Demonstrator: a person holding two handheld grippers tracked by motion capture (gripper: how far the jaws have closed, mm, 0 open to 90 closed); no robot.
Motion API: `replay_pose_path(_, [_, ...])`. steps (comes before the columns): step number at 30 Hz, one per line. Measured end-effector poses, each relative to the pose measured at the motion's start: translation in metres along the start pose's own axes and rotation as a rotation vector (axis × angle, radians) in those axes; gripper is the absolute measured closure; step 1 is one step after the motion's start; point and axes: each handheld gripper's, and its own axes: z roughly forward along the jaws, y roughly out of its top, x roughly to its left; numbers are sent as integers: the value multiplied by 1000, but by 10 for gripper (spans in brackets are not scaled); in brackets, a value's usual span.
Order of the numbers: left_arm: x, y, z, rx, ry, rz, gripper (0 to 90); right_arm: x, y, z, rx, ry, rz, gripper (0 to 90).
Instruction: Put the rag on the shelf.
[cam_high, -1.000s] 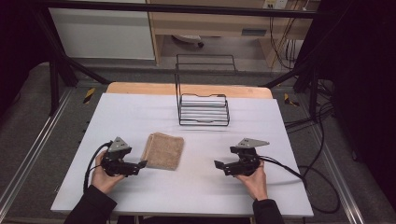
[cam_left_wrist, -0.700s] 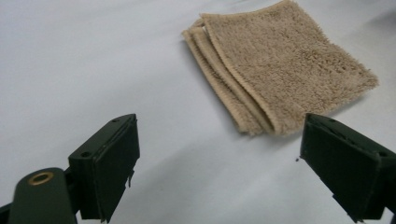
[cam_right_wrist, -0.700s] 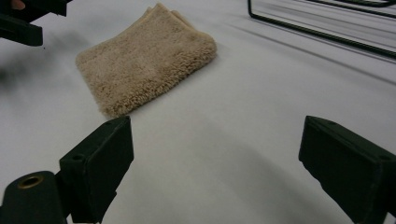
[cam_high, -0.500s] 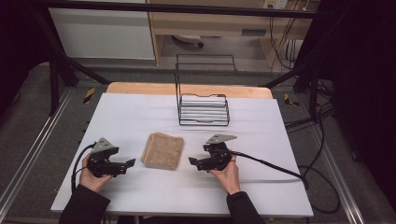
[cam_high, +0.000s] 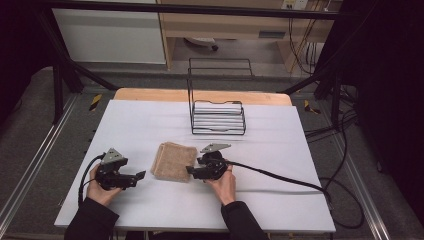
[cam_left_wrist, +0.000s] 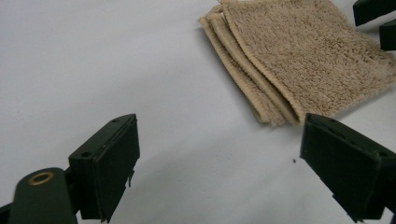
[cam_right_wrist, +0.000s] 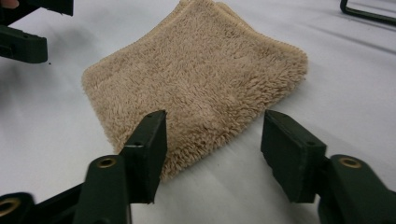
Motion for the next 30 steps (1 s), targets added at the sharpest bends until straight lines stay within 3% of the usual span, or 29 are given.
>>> replay_pose_path(8, [0,0,1,0,-2,-3,121,7,2,9,13,-14,3,626])
replay_pose_path(16, [-1,1,1,-2,-6,-5,130,9,1,11,15,-21,46,837])
replay_pose_path(20, [-5,3,1,-7,-23,-7,155,10,2,7,0,-34,54,875])
replay_pose_path(27, [-26,15,15,-5,-93,-23,347,14,6,-3,-11,-44,60,885])
replay_pose_path(29, [-34,18,23,17,-116,-22,447,14,6,-5,-5,-57,53,886])
replay_pose_path(30, [-38,20,27,33,-124,-16,556,15,6,-6,-2,-69,47,886])
